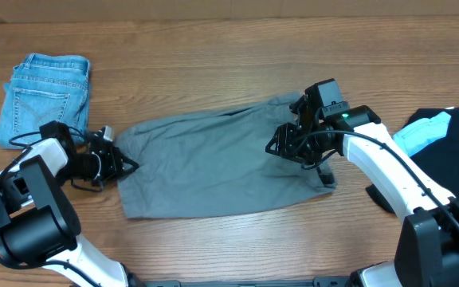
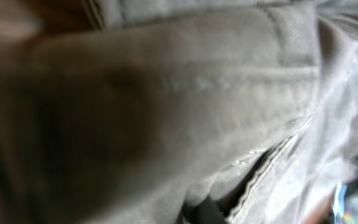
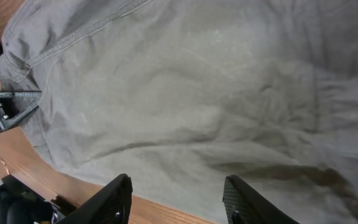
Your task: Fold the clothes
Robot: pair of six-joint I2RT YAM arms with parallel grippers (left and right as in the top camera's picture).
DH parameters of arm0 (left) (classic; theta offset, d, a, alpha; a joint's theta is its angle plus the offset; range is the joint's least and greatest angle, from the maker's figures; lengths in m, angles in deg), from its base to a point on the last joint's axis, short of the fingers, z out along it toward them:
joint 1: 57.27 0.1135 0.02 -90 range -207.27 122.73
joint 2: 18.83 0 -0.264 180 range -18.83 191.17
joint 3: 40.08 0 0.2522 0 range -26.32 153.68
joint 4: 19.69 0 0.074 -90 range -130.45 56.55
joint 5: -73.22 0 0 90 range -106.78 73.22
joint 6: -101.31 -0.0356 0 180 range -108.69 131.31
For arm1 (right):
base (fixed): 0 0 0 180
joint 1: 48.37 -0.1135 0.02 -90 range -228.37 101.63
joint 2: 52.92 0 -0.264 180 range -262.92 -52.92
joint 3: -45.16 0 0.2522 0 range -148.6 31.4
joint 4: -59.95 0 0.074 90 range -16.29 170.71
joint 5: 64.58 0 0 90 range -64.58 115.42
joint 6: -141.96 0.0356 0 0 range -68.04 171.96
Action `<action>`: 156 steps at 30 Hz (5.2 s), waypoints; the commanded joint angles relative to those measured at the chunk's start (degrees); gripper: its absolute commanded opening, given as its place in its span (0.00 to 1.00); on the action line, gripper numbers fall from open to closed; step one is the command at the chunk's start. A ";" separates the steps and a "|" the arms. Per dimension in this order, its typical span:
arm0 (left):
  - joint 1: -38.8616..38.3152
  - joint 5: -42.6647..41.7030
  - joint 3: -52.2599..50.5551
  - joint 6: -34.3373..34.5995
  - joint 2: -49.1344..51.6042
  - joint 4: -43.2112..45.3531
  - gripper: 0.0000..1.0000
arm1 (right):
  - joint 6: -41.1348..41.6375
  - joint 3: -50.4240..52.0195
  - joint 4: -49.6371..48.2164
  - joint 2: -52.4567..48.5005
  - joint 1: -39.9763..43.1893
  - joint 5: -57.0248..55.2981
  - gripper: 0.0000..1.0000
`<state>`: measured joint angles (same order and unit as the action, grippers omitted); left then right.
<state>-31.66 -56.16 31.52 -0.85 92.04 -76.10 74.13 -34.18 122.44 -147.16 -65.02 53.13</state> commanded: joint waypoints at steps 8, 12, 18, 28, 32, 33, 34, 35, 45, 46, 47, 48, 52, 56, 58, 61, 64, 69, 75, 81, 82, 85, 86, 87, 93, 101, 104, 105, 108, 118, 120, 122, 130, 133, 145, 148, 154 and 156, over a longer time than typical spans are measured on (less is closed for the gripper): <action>1.42 5.33 2.51 -0.72 -1.05 -10.60 0.04 | -0.59 -0.81 -0.11 0.63 -0.37 0.39 0.52; 3.78 13.14 11.30 4.00 -6.67 -21.88 0.04 | -0.59 -0.81 -0.13 0.63 -0.37 0.39 0.52; 2.93 20.41 27.45 5.99 -14.29 -35.26 0.04 | -0.59 -0.81 -0.13 0.63 -0.37 0.42 0.52; -14.21 21.11 33.40 12.39 -16.35 -37.40 0.04 | -0.57 -0.81 0.17 0.63 -0.04 0.35 0.52; -25.35 26.38 31.02 20.46 -14.12 -34.14 0.04 | -0.57 -0.81 1.20 0.63 0.33 -1.22 0.52; -28.15 26.45 30.49 22.49 -13.44 -33.07 0.04 | -0.57 -0.81 1.64 0.63 0.33 -2.12 0.52; -30.25 26.49 30.16 23.91 -12.74 -32.22 0.04 | -0.57 -0.81 2.05 0.63 0.33 -3.02 0.53; -32.79 26.51 29.83 25.42 -11.91 -31.17 0.04 | -0.52 -0.81 2.69 0.63 0.33 -4.57 0.53; -49.20 27.78 29.24 39.01 -1.36 -21.86 0.04 | 7.04 -0.59 7.19 0.63 0.33 -16.74 0.60; -50.75 27.74 29.24 40.92 0.24 -20.98 0.04 | 7.06 -0.13 7.06 0.63 0.33 -16.76 0.60; -51.78 27.34 29.24 41.99 1.29 -20.22 0.05 | 7.08 0.33 6.75 0.61 0.33 -16.74 0.60; -52.74 26.99 29.24 42.73 2.21 -19.41 0.05 | 7.10 0.90 6.34 0.57 0.33 -16.74 0.60; -55.78 22.77 29.24 44.11 3.89 -16.50 0.05 | 7.67 3.13 4.09 0.52 0.33 -16.76 0.61; -57.90 22.38 29.27 45.90 3.76 -15.47 0.08 | 7.72 4.55 2.45 0.52 0.33 -16.74 0.61; -58.29 22.38 29.27 46.03 3.76 -15.54 0.09 | 7.91 5.07 2.08 0.48 0.33 -16.70 0.61; -58.31 22.36 29.27 46.03 3.76 -16.02 0.08 | 8.13 6.49 1.40 0.20 0.26 -15.06 0.50; -57.86 22.36 29.31 45.70 3.76 -17.14 0.07 | 8.09 8.31 -0.15 -0.39 0.26 -11.04 0.16; -56.61 18.69 29.59 42.38 3.21 -17.62 0.06 | 4.20 11.87 -5.14 -1.25 0.26 -3.67 0.11; -55.65 18.16 33.83 39.32 1.90 -22.62 0.08 | 5.35 11.96 -7.61 -3.06 0.04 7.19 0.11; -56.04 18.29 38.91 38.66 1.84 -27.10 0.09 | 16.79 12.02 -10.99 -9.86 -1.03 7.08 0.11; -56.22 18.34 39.26 38.66 1.86 -27.50 0.09 | 18.16 12.02 -11.06 -11.10 -1.03 6.91 0.11; -56.76 17.99 39.60 38.51 1.84 -27.98 0.10 | 21.55 12.02 -11.67 -15.30 -0.90 7.89 0.10; -57.07 17.88 39.58 38.53 1.86 -28.06 0.11 | 22.08 12.02 -12.15 -16.52 -0.68 9.07 0.09; -57.53 17.79 39.58 38.51 1.86 -28.06 0.11 | 22.14 12.02 -12.57 -17.46 -0.44 10.19 0.08; -62.23 17.51 39.34 40.92 1.95 -24.52 0.16 | 22.62 12.00 -12.70 -18.82 0.59 11.13 0.07; -64.63 23.43 39.58 43.78 1.92 -26.95 0.70 | 21.11 12.00 -12.50 -18.82 0.66 12.22 0.08; -62.55 23.12 41.66 41.62 1.81 -30.42 0.69 | 20.55 11.98 -12.41 -18.64 0.66 12.68 0.16; -61.86 22.99 43.41 40.13 1.81 -32.28 0.68 | 19.54 11.96 -12.44 -18.29 0.66 13.00 0.21; -60.48 23.10 48.30 37.22 1.73 -36.57 0.68 | 16.70 11.58 -12.17 -16.35 1.16 12.63 0.27; -54.23 33.99 69.81 31.39 1.70 -50.82 0.77 | -0.46 9.51 -6.25 8.07 5.18 9.07 0.36; -52.96 34.51 70.29 31.36 1.70 -51.78 0.78 | -4.61 9.53 -6.19 11.19 4.09 12.20 0.35; -51.52 34.49 70.25 31.17 1.73 -51.98 0.78 | -6.01 9.60 -6.23 13.22 0.61 13.25 0.34; -49.33 34.49 70.25 30.71 1.73 -51.98 0.79 | -5.31 10.19 -10.12 4.04 -11.69 5.03 0.38; -49.24 34.49 70.25 30.10 1.73 -52.33 0.80 | -3.08 10.19 -10.58 0.63 -11.47 2.82 0.42; -49.20 35.85 70.25 29.55 1.73 -52.26 0.83 | -3.74 10.16 -0.37 0.35 -12.46 7.17 0.04; -49.20 36.00 70.25 29.24 1.73 -52.30 0.84 | 0.28 10.16 6.67 0.35 -10.91 0.09 0.04; -49.20 36.63 70.25 29.27 1.73 -52.02 0.87 | 0.63 10.16 11.30 0.35 -9.57 -4.17 0.12; -49.20 36.63 70.25 29.24 1.73 -52.04 0.88 | 0.61 10.14 11.89 0.35 -9.27 -4.55 0.27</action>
<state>-81.21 -20.68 100.61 29.42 94.86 -128.19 74.00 -23.86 133.87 -147.16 -74.70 51.93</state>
